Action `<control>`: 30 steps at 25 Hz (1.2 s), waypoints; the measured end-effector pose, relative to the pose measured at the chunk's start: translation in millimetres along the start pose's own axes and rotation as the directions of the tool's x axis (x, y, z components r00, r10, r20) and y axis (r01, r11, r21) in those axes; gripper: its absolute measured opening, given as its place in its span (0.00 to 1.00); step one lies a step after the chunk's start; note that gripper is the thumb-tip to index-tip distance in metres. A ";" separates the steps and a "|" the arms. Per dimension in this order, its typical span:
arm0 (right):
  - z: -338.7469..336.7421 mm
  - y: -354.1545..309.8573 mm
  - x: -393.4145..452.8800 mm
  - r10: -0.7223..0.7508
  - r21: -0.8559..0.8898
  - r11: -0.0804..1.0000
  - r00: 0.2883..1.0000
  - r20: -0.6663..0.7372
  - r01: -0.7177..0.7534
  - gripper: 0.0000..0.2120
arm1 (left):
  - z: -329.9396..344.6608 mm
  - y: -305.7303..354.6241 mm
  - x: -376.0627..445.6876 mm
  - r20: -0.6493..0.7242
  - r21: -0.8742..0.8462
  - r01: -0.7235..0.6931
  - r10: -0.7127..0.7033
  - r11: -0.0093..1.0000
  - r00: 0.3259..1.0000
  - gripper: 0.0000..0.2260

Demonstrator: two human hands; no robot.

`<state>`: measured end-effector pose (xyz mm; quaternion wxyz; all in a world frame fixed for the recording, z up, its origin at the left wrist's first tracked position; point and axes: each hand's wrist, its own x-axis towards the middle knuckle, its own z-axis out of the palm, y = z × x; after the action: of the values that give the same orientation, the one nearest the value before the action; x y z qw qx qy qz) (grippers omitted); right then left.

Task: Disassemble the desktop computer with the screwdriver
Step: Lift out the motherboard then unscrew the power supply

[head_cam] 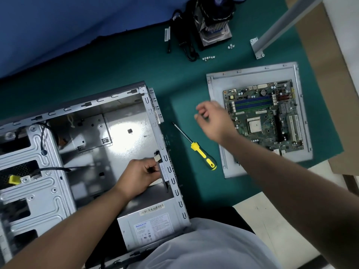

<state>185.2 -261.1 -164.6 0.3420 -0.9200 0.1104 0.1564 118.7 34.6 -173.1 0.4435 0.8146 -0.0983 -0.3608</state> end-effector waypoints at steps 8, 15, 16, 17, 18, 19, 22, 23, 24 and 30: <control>38.2 8.6 -97.2 0.155 -0.446 0.893 0.971 0.179 -0.061 0.21 | 0.4 -3.0 -0.1 -0.006 0.012 -0.036 0.036 0.999 0.999 0.04; 9.2 -10.3 -100.7 0.007 -0.076 0.997 0.999 -0.036 -0.009 0.16 | -1.4 -2.0 -0.4 0.011 0.013 -0.030 0.029 0.999 1.000 0.05; 3.0 -14.6 -100.9 -0.008 -0.030 1.000 0.996 -0.089 0.005 0.18 | -1.6 -2.0 -0.3 0.015 0.019 -0.028 0.027 0.999 1.000 0.05; -2.5 -19.3 -101.1 -0.010 0.018 1.000 0.990 -0.143 0.013 0.19 | -1.4 -1.8 -0.2 0.016 0.030 -0.027 0.026 0.999 1.000 0.05; -7.1 -24.4 -101.5 -0.008 0.073 0.997 0.981 -0.193 0.023 0.20 | -1.3 -1.8 -0.3 0.016 0.042 -0.026 0.025 0.999 1.000 0.05; -11.0 -29.8 -102.1 -0.010 0.126 0.991 0.972 -0.235 0.041 0.21 | -1.3 -1.9 -0.1 0.014 0.054 -0.026 0.025 0.998 1.000 0.06; -20.0 -43.1 -102.5 -0.078 0.140 0.982 0.944 -0.320 0.129 0.21 | -1.0 -2.4 0.7 0.004 0.078 -0.031 0.031 0.997 1.000 0.06; -21.4 -46.0 -102.3 -0.132 0.090 0.981 0.934 -0.333 0.171 0.20 | -0.8 -2.3 0.3 -0.001 0.083 -0.031 0.031 0.996 1.000 0.05; -21.9 -48.3 -101.8 -0.190 0.037 0.976 0.924 -0.332 0.214 0.20 | -0.8 -2.2 0.3 -0.007 0.085 -0.028 0.029 0.996 1.000 0.05; -14.2 -51.1 -94.7 -0.315 -0.130 0.948 0.913 -0.260 0.290 0.21 | -1.5 0.6 0.4 0.018 0.047 -0.011 0.010 0.999 1.000 0.07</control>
<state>116.3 -223.5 -89.7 0.3021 -0.9529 0.0064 -0.0245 120.1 35.1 -172.3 0.4253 0.8209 -0.1149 -0.3634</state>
